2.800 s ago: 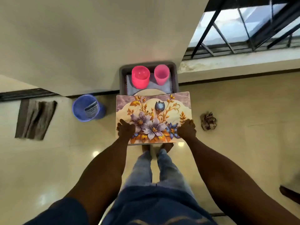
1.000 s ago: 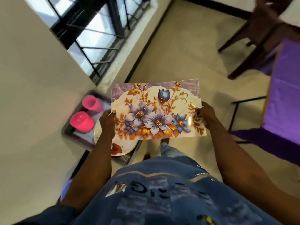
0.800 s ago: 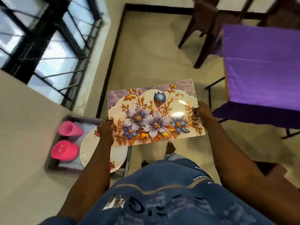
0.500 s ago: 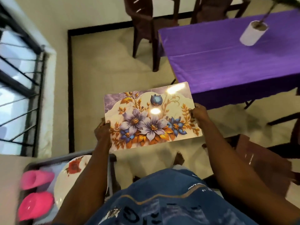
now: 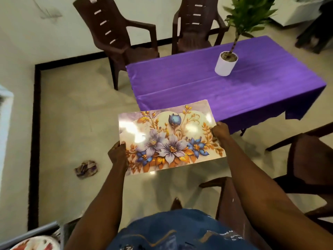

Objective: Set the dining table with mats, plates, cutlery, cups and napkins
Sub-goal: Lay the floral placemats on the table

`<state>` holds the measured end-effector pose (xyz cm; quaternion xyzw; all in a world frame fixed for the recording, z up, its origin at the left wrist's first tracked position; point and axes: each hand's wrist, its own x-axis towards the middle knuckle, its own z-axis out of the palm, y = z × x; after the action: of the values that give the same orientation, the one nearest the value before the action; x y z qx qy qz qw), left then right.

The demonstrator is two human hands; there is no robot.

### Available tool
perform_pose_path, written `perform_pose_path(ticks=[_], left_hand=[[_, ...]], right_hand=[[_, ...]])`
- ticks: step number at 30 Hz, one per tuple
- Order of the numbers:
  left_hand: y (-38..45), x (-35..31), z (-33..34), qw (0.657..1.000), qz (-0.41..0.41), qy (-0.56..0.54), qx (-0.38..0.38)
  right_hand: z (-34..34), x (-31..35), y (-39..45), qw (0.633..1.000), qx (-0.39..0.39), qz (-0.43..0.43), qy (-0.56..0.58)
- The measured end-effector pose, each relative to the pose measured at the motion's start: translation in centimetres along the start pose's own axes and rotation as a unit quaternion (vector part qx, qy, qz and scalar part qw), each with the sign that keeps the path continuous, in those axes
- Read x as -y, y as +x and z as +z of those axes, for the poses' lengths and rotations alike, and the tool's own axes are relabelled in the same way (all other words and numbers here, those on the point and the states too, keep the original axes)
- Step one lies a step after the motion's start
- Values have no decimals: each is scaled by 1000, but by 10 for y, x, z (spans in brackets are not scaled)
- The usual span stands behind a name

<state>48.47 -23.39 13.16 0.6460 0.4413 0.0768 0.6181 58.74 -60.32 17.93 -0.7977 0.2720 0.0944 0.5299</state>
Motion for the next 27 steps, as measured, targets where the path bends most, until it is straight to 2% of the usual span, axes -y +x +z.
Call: perform_pose_path(ticks=[7,14,20,27], left_hand=[[12,-32,92,1000,17,25,-7],[59,-62,185,1000,5,-11,-8],[78,-78,234,1000,4,5,2],[74,-64,263,999,-32,31,-30]], right_hand=[[-26,12,104,998,-43,-16,-49],[-35,27,208,996,-63,-4,-62],[-45,54,260,993,-66,8,-93],[-51,63,292,992,-41,15,-115]])
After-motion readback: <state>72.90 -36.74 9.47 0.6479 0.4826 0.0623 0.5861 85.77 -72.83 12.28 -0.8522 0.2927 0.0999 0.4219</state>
